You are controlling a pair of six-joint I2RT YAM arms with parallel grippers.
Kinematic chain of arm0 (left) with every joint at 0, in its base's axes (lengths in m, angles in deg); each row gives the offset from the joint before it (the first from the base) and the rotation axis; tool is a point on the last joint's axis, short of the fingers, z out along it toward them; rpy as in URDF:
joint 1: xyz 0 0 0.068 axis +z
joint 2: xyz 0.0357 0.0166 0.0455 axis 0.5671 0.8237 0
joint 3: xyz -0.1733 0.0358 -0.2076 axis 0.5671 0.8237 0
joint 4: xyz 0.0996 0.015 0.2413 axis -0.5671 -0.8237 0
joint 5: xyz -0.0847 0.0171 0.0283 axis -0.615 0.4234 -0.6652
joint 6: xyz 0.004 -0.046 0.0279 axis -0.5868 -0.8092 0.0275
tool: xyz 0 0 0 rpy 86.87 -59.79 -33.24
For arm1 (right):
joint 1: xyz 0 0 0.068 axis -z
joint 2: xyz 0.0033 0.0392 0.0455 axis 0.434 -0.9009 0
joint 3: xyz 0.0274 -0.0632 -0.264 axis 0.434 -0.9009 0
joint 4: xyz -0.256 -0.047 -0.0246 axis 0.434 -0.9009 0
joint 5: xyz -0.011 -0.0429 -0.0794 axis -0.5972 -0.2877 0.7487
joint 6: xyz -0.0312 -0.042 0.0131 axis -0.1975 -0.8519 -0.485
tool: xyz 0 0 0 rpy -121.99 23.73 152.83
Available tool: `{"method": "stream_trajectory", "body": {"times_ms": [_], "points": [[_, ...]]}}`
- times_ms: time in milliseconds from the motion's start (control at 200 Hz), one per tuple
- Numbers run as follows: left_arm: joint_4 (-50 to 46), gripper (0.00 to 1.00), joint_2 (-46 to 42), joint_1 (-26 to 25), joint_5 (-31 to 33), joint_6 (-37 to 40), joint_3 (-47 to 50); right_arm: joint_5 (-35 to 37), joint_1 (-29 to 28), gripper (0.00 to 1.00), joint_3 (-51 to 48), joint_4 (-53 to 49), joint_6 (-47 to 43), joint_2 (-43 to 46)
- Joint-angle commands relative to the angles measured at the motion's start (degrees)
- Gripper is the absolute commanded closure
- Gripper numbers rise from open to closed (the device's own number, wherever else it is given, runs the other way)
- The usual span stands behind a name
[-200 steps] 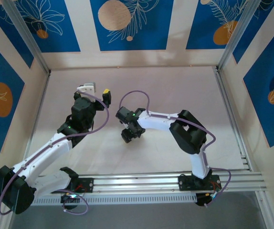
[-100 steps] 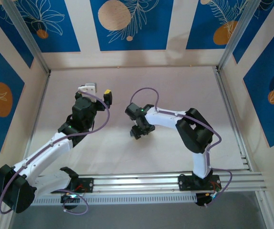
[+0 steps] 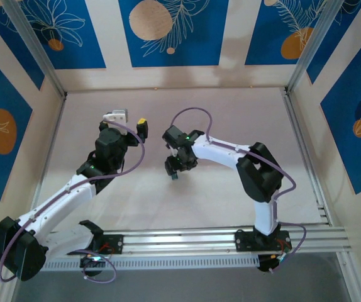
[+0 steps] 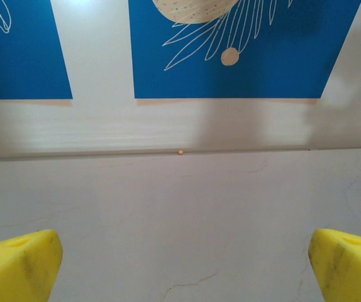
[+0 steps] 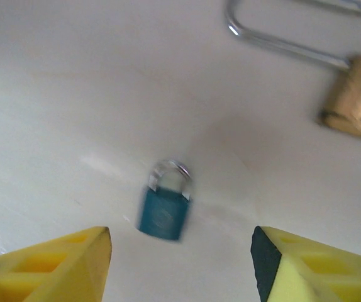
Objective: Unlock with the key
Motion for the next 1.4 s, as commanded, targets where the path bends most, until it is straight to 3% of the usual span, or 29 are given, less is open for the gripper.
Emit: {"method": "stream_trajectory", "body": {"times_ms": [0,445,670,980,1396], "points": [[0.2,0.0,-0.5,0.7,0.2,0.1,-0.1,-0.9,-2.2,0.39,3.1,-1.1,3.0,-3.9],[0.7,0.0,-0.9,0.6,0.0,0.5,0.1,6.4,-4.1,0.47,4.2,-3.7,1.7,-7.1],[0.6,0.0,-0.6,0.7,-0.2,0.5,0.1,5.3,-4.4,0.52,2.5,-3.3,0.0,-5.9],[0.8,0.0,-0.3,0.7,-0.8,0.5,0.1,6.6,-4.9,0.47,-0.7,-5.1,2.1,-2.7],[0.6,0.0,-0.2,0.7,-1.0,0.2,0.1,3.3,-3.7,0.58,-3.9,-2.1,-4.1,-0.1]]}}
